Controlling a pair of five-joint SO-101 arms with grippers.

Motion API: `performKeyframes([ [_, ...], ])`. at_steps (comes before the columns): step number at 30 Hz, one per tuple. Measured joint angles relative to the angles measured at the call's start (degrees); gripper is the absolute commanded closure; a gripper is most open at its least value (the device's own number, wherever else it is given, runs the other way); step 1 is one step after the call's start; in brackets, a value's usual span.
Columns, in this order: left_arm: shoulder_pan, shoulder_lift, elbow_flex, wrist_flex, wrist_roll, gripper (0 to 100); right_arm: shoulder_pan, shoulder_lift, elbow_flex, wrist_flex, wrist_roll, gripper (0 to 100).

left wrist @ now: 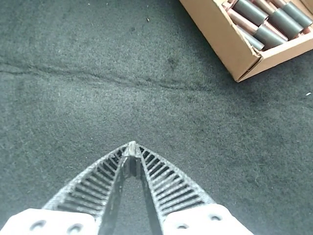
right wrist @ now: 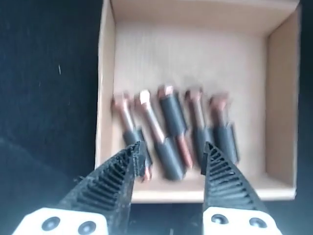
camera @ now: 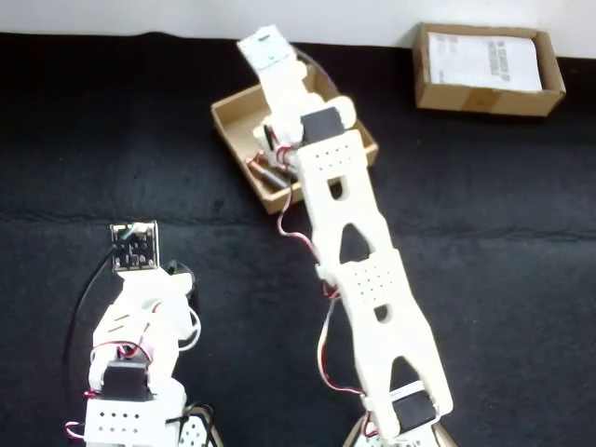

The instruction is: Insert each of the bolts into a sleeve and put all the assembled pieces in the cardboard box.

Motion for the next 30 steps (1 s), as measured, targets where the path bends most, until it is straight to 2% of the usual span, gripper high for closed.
performKeyframes([
  [6,-1.5,0.0,0.0,0.0,0.1,97,0.5,-3.2,-0.1,4.2,0.1,83.2],
  [18,-1.6,0.0,0.0,0.0,0.1,97,0.9,-27.5,0.8,4.4,-4.4,83.2],
  [30,-1.6,0.0,0.0,0.0,0.0,97,0.9,-59.5,36.6,4.5,-4.4,83.2],
])
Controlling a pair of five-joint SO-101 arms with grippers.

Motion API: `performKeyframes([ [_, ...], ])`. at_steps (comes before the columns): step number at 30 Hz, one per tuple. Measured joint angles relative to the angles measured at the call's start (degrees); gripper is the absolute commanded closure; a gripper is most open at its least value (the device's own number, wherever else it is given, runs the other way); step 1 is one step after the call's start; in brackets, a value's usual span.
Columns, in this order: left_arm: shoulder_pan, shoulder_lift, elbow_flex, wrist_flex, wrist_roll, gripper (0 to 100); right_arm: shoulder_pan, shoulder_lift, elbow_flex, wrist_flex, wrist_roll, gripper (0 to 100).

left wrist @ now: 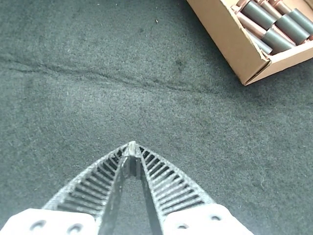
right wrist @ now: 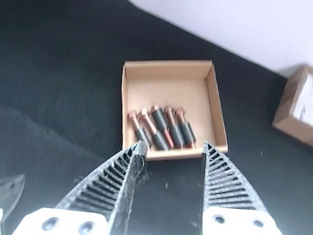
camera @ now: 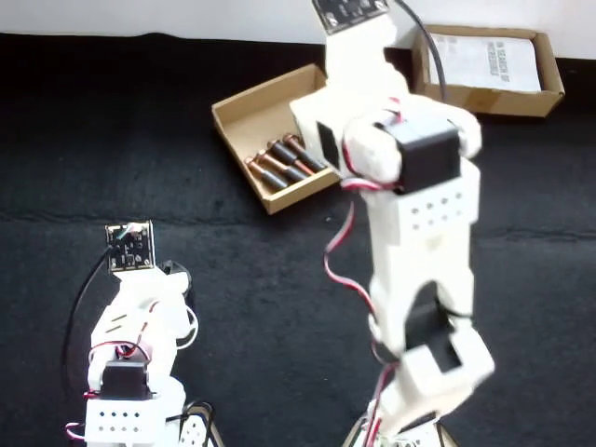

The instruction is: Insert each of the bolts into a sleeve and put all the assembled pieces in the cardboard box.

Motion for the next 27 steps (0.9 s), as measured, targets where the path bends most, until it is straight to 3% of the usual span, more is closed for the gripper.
performKeyframes([
  [18,0.0,0.0,0.0,0.0,0.0,97,0.7,-44.3,60.1,-0.1,-0.1,83.2],
  [27,0.0,0.0,0.0,1.6,0.0,97,13.0,-56.1,86.1,-12.9,-5.9,83.2],
])
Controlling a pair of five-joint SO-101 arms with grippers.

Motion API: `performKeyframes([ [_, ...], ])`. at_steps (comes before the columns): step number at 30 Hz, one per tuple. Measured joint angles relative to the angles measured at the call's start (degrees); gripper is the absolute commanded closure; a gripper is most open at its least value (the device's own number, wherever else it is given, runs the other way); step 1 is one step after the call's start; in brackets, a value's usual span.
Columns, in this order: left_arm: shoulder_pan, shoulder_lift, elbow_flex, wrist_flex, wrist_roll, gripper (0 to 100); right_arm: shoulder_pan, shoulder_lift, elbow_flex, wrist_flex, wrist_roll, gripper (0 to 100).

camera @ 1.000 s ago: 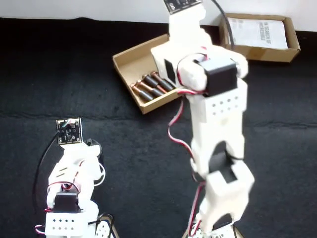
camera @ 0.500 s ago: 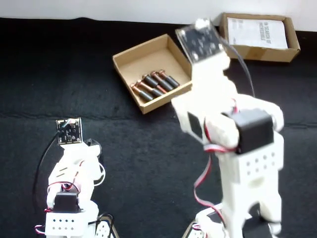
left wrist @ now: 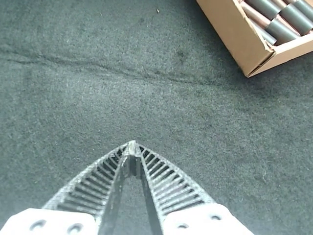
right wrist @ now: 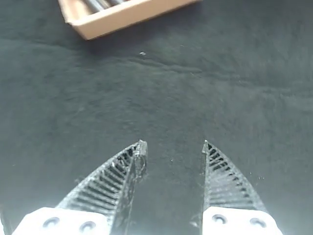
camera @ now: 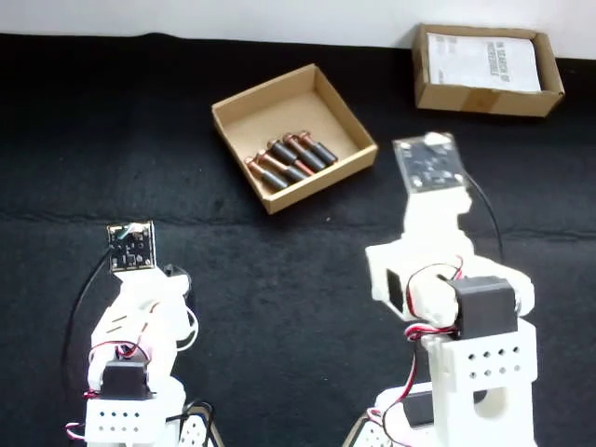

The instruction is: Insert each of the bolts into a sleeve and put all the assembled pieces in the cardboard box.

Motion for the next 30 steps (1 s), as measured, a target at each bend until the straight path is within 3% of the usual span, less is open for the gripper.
performKeyframes([
  [6,0.0,0.0,0.0,0.3,0.0,98,5.8,-4.7,17.5,-13.7,-0.4,83.2],
  [14,0.2,0.0,0.0,7.8,0.0,98,9.8,-9.3,39.7,-30.9,-0.4,83.2],
  [27,0.2,0.0,0.0,9.8,0.0,99,9.9,-19.4,59.8,-34.6,-0.4,83.4],
  [30,0.2,0.0,0.0,10.9,0.0,99,9.9,-21.9,63.0,-34.6,-0.4,89.3],
])
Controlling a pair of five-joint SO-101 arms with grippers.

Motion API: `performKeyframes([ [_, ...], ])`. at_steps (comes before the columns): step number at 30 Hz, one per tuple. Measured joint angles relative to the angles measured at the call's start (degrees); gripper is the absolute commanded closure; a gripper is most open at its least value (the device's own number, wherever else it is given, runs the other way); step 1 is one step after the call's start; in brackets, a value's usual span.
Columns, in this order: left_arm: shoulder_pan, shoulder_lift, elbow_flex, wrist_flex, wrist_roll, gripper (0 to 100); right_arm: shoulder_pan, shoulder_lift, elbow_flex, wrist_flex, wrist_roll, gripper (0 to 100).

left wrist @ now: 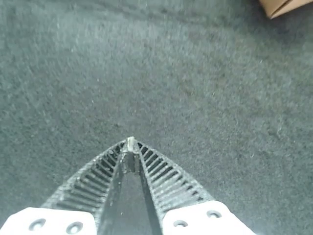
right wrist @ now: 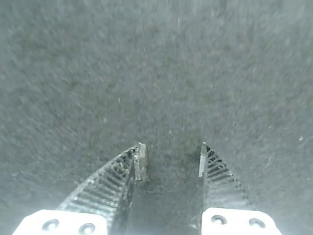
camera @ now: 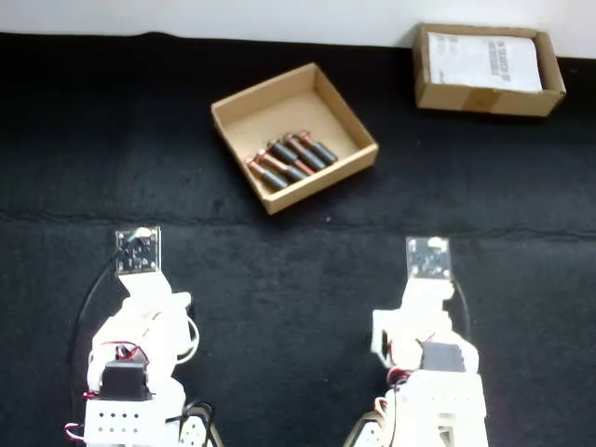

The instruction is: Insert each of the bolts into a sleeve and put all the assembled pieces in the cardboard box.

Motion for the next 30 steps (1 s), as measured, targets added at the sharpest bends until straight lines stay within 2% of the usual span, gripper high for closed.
performKeyframes([
  [3,0.0,0.0,0.0,1.7,0.0,99,0.4,-2.8,1.6,1.0,0.0,99.6],
  [11,0.0,0.0,0.0,3.8,-0.1,99,0.6,-7.6,2.9,5.0,0.0,99.1],
  [19,0.0,0.0,0.0,9.7,-0.1,99,2.8,-8.6,4.0,7.6,-0.2,99.1],
  [30,0.0,-0.1,0.0,10.3,-0.1,99,3.2,-8.7,4.0,8.8,-0.2,99.1],
])
